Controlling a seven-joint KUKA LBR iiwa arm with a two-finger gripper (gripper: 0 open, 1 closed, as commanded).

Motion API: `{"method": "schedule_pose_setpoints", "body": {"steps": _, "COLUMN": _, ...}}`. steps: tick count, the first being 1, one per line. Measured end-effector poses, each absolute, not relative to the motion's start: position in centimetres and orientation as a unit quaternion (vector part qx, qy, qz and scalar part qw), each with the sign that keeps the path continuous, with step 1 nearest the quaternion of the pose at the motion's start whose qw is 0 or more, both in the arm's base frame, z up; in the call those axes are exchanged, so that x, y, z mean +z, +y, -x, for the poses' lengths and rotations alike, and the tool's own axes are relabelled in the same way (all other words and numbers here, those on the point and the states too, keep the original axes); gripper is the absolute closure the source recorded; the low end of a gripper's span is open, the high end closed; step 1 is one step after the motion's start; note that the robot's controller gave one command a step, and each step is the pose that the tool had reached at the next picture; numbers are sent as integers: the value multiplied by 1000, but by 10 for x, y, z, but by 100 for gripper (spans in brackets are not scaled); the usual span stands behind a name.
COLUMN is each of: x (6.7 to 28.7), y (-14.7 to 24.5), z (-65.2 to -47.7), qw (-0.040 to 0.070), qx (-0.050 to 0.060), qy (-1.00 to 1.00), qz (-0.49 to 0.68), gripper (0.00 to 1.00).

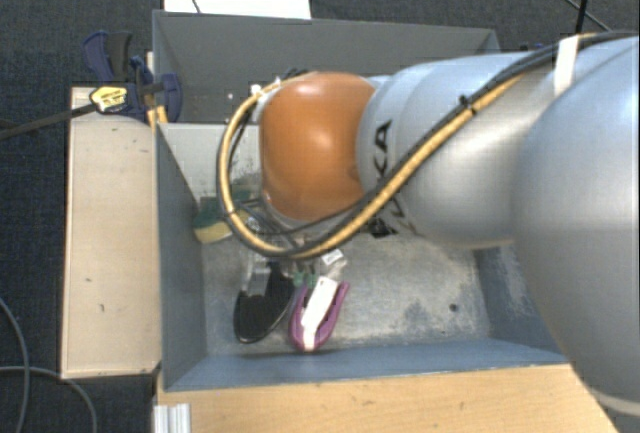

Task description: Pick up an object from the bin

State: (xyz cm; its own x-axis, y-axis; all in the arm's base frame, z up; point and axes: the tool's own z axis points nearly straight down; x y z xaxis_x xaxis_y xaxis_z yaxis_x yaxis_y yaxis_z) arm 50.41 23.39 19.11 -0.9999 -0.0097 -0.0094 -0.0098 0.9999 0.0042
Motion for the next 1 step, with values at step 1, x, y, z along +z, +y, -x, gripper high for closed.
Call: {"method": "schedule_pose_setpoints", "body": {"steps": 1, "x": 186, "y": 233, "z": -503, "qw": 1, "qx": 0, "qy": 1000, "qz": 5, "gripper": 0}}
